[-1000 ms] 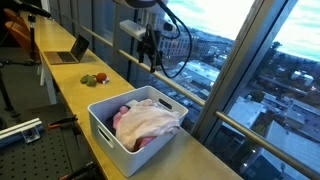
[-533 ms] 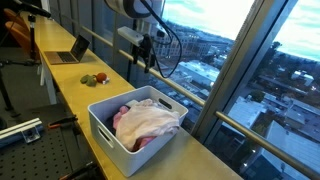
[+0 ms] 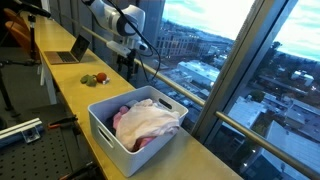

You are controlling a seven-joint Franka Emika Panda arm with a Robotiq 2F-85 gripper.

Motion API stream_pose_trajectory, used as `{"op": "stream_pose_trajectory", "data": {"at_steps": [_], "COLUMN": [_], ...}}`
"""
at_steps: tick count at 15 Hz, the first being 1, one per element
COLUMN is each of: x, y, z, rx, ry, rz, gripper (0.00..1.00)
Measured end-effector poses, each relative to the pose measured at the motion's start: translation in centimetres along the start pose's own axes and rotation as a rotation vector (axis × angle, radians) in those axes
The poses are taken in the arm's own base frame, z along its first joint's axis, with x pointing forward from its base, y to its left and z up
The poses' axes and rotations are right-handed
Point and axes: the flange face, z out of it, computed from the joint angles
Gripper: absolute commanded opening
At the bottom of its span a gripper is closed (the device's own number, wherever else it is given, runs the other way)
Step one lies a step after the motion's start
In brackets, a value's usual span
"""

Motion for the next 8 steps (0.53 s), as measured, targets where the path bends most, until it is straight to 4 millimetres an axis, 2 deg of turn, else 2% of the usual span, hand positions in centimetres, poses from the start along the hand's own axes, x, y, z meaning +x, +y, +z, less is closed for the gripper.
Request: {"op": "stream_pose_trajectory", "data": {"at_steps": [4, 8], "x": [1.2, 2.2], "y": [-5.9, -10.4], "z": [2.7, 4.3], "rx": [-0.033, -0.052], "ry": [-0.053, -0.092], "rz": [-0.084, -0.153], "gripper": [1.0, 1.0]}}
